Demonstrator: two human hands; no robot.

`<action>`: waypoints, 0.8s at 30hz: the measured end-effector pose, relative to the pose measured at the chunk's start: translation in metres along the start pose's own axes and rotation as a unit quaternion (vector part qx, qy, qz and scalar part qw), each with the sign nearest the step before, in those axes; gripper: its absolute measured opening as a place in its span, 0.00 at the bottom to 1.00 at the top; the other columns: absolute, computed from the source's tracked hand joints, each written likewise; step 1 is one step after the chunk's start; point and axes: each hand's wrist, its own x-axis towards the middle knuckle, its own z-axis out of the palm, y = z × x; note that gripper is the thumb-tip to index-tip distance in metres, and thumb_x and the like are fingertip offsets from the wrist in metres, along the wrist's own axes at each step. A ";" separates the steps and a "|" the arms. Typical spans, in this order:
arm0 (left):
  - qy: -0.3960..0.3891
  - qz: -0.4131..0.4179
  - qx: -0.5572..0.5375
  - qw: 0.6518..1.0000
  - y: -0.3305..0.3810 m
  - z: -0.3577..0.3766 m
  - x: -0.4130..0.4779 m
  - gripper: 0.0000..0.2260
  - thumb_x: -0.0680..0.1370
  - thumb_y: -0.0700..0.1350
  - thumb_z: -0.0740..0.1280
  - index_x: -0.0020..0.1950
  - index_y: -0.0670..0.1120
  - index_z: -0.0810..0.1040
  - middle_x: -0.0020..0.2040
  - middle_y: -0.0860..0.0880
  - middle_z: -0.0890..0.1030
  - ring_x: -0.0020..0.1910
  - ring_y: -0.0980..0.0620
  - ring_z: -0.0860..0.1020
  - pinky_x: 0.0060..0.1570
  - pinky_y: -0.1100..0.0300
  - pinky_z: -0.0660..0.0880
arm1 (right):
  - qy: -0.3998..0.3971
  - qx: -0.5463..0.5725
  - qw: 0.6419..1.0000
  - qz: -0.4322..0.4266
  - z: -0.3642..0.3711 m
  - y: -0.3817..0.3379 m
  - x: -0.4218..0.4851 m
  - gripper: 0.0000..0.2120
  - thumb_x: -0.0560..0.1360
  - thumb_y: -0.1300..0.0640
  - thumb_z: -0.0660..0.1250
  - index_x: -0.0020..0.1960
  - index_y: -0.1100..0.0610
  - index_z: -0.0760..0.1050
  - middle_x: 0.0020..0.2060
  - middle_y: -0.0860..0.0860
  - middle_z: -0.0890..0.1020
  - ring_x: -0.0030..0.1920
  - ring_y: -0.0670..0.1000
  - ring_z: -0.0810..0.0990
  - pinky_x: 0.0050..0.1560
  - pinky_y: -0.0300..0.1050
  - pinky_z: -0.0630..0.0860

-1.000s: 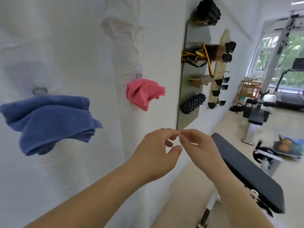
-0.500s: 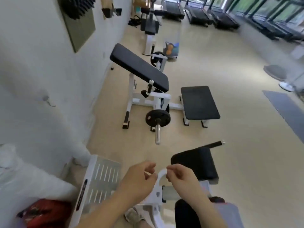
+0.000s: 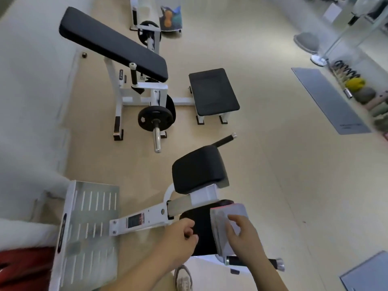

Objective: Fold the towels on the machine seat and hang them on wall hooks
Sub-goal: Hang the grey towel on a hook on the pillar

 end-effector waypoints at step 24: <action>-0.154 -0.033 0.140 0.978 0.016 0.143 0.073 0.27 0.81 0.47 0.65 0.79 0.55 0.61 0.73 0.55 0.69 0.64 0.55 0.73 0.63 0.63 0.70 | -0.055 0.262 0.951 0.156 -0.017 0.134 0.047 0.03 0.71 0.58 0.75 0.45 0.56 0.84 0.40 0.53 0.87 0.42 0.55 0.85 0.39 0.45 0.82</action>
